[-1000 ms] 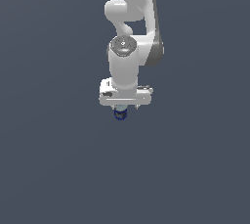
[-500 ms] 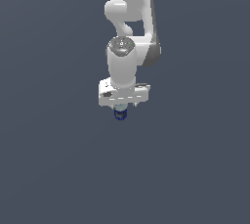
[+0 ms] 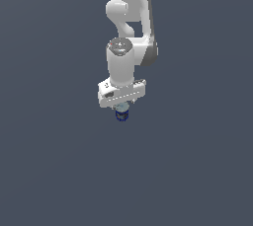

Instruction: Pick up the object and move it to a goal position.

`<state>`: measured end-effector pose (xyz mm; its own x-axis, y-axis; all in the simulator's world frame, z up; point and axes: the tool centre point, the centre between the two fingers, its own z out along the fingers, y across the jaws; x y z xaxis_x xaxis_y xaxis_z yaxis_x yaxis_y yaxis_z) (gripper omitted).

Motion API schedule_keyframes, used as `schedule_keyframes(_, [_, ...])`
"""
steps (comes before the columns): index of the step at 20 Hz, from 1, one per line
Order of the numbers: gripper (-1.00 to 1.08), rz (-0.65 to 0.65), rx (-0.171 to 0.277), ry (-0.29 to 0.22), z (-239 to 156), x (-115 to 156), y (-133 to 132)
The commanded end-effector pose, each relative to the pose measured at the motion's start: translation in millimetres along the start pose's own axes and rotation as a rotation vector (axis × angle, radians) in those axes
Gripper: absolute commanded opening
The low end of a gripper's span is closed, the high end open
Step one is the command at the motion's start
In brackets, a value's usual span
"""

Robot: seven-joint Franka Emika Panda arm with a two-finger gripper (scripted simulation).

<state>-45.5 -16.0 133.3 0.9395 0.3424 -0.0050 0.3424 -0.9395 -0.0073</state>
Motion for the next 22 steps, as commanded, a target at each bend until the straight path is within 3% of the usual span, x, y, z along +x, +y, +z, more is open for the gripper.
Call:
schedule_keyframes(1, [1.0,-0.051,-0.002,0.002,2.8,-5.6,0.2])
schedule_keyframes(10, [1.0,-0.154,-0.007,0.004,8.6,-17.3,0.4])
schedule_keyframes(22, [1.0,-0.162,-0.007,0.004,25.1,-18.7,0.2])
